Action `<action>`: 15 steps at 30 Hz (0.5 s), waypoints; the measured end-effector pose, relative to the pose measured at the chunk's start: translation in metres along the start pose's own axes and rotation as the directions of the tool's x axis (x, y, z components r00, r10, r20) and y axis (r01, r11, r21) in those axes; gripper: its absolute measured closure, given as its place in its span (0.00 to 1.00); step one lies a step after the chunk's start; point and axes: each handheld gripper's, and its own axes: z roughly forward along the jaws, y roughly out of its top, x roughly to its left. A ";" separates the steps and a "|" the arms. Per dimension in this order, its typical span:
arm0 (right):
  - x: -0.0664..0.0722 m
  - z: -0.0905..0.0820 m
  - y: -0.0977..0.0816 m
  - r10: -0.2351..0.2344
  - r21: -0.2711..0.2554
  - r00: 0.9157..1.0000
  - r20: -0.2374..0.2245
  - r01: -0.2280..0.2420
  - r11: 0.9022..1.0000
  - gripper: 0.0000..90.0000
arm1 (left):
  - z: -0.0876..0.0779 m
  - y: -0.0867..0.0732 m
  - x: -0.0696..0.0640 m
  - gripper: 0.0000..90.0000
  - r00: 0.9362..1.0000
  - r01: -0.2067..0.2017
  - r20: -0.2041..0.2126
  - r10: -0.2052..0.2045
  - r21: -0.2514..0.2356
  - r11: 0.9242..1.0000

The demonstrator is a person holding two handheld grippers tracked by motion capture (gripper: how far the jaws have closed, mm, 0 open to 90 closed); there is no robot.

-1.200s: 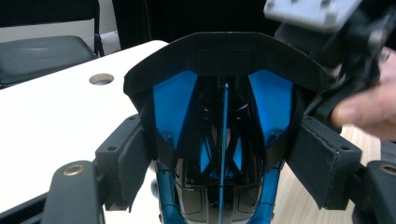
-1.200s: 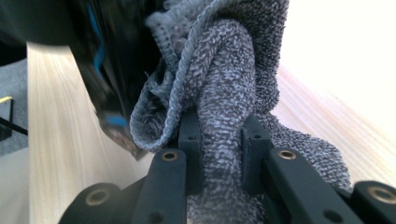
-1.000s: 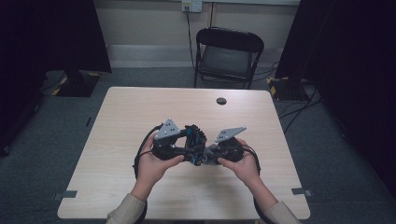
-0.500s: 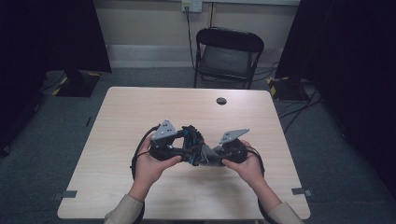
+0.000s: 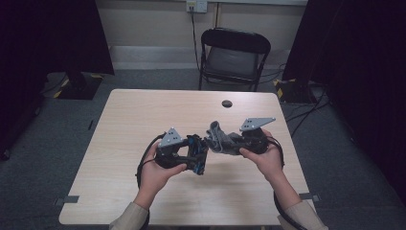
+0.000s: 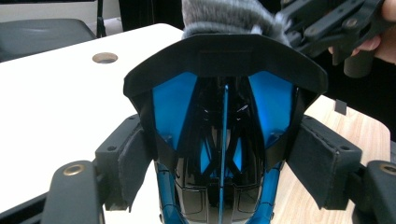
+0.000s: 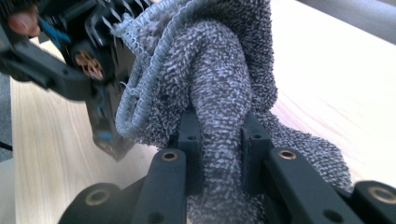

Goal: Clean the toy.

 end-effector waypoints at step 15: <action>0.014 0.018 0.001 -0.022 0.018 0.999 -0.049 0.023 1.000 0.83 | 0.006 -0.002 -0.001 0.28 1.000 -0.005 0.001 0.005 0.020 1.000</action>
